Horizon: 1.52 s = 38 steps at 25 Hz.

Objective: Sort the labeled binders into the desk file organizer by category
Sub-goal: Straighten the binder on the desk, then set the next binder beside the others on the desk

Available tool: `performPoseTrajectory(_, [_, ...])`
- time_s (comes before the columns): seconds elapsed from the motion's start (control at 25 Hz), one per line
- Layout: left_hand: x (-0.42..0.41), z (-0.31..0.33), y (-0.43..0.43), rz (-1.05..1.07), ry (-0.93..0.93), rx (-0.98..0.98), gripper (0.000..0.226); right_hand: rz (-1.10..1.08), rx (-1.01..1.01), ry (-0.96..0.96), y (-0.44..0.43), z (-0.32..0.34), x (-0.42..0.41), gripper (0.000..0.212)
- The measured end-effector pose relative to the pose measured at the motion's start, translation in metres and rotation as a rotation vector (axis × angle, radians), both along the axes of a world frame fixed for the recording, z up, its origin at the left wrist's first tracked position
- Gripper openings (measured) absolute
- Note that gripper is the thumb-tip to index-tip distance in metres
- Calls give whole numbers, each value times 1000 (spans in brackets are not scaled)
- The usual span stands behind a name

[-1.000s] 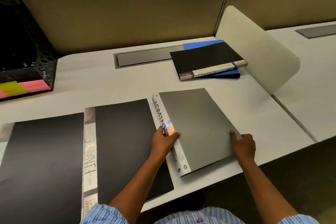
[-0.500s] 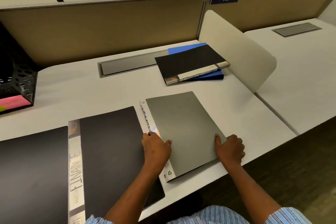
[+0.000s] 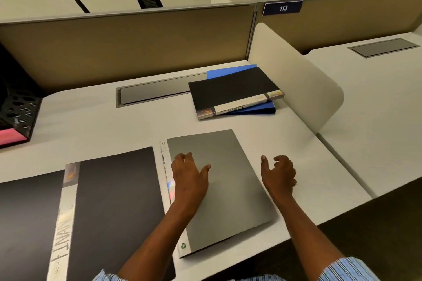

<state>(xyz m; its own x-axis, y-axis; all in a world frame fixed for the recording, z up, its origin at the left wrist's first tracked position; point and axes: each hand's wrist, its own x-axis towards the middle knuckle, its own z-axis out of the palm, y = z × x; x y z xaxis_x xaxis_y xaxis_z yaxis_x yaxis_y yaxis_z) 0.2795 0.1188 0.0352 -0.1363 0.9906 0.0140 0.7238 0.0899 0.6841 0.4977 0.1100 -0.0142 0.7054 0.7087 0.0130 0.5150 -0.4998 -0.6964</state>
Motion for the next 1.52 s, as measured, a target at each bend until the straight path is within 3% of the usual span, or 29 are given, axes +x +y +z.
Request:
performPoseTrajectory(0.12, [32, 9, 29, -7, -79, -22, 52, 88, 11, 48, 34, -1, 15, 37])
performPoseTrajectory(0.2, [59, 15, 53, 8, -199, -139, 44, 107, 16, 52, 55, -3, 35, 36])
performPoseTrajectory(0.44, [119, 24, 98, 199, -801, -511, 41, 107, 30, 189, 138, 6, 106, 47])
performPoseTrajectory(0.72, [140, 23, 120, 349, -714, -520, 43, 26, -6, 616, 247, 27, 159, 59])
performPoseTrajectory(0.88, [140, 25, 130, 388, -732, -501, 43, 15, 18, 649, 273, 24, 164, 47])
performPoseTrajectory(1.08, [137, 23, 138, 399, -767, -484, 42, 22, -6, 669, 285, 29, 162, 54])
performPoseTrajectory(1.28, [140, 23, 142, 386, -839, -493, 49, 48, 206, 924, 281, 55, 147, 25])
performPoseTrajectory(1.52, [156, 54, 147, 238, -1070, -567, 69, 57, 442, 970, 237, 101, 125, 35])
